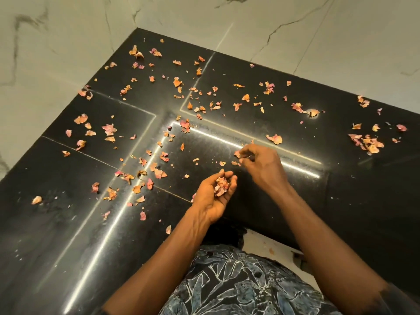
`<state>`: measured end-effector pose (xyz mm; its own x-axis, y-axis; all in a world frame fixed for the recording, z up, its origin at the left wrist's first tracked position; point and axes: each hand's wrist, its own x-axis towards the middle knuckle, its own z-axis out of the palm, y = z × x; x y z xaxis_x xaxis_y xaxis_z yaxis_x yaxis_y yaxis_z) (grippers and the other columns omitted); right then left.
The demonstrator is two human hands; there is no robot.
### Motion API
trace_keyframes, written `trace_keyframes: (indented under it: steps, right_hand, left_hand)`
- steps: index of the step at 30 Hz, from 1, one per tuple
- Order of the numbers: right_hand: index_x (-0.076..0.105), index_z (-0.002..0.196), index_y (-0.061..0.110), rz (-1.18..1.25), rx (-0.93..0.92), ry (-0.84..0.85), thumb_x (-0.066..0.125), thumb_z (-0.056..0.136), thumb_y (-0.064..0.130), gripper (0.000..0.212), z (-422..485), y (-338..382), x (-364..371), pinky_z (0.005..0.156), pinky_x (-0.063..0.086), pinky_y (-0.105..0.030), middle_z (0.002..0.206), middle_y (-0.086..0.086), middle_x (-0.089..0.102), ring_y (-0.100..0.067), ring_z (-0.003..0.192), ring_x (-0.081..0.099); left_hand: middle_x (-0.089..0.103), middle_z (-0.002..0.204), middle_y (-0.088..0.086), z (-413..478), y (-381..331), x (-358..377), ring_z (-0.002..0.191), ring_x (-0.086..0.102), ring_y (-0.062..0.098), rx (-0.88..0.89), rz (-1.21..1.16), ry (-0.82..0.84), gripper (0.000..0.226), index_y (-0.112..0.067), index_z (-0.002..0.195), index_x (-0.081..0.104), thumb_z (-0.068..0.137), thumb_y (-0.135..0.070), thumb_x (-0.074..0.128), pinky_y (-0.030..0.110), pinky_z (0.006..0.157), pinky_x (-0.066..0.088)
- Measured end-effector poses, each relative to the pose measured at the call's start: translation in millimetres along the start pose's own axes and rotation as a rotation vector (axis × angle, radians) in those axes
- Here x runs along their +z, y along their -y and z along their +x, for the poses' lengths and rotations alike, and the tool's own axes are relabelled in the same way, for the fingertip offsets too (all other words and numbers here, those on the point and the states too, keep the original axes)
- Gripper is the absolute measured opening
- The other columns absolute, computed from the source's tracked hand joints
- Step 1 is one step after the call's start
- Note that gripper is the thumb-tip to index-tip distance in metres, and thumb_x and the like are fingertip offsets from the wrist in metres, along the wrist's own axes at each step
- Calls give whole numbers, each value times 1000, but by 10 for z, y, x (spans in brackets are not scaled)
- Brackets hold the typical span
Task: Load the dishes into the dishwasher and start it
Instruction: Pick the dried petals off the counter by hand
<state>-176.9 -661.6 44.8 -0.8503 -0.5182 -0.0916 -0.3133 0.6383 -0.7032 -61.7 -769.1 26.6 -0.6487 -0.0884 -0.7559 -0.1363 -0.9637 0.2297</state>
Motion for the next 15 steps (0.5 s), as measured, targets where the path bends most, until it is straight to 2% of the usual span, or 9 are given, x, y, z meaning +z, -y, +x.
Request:
trace_keyframes:
  steps: [2,4,6,7,12,15]
  right_hand:
    - [71,108,19,-155,-7,65,76,85,17,23,133,-130,136,84,52,-36,102,0,66,-20,96,62]
    - [69,110,18,-250,-107,95,72,88,18,22,130,-205,291,84,49,-37,108,-2,59,-23,100,57]
    - [69,100,16,-264,-178,69,63,92,13,10,28,-228,395,76,51,-41,100,-4,57,-25,91,57]
    - [69,93,15,-265,-192,53,59,93,11,11,-14,-242,418,73,51,-43,95,-5,57,-25,87,58]
    - [74,84,15,-159,-48,-71,64,83,-2,20,26,-319,194,75,45,-27,88,-2,68,-23,86,64]
    - [76,85,16,19,-76,-122,67,81,-5,23,-34,-146,-1,75,55,-30,85,3,70,-14,82,66]
  left_hand:
    - [71,78,13,-38,-20,-40,73,71,21,16,-30,-10,34,5,74,75,98,-11,57,25,61,61]
    - [71,80,14,-78,-41,-72,74,71,22,30,-48,-21,29,6,80,73,97,-11,57,26,60,61]
    - [70,81,15,-118,-71,-94,73,71,21,48,-54,-26,26,6,83,71,97,-11,58,25,60,61]
    - [70,82,15,-134,-89,-104,72,71,21,54,-59,-30,25,7,85,70,97,-12,58,25,61,61]
    - [71,81,16,-148,-90,-148,73,71,21,68,-67,-28,24,7,88,69,97,-12,58,26,61,62]
    - [71,87,19,-95,-49,-141,79,71,23,63,-35,-13,25,9,93,69,98,-12,56,28,64,62]
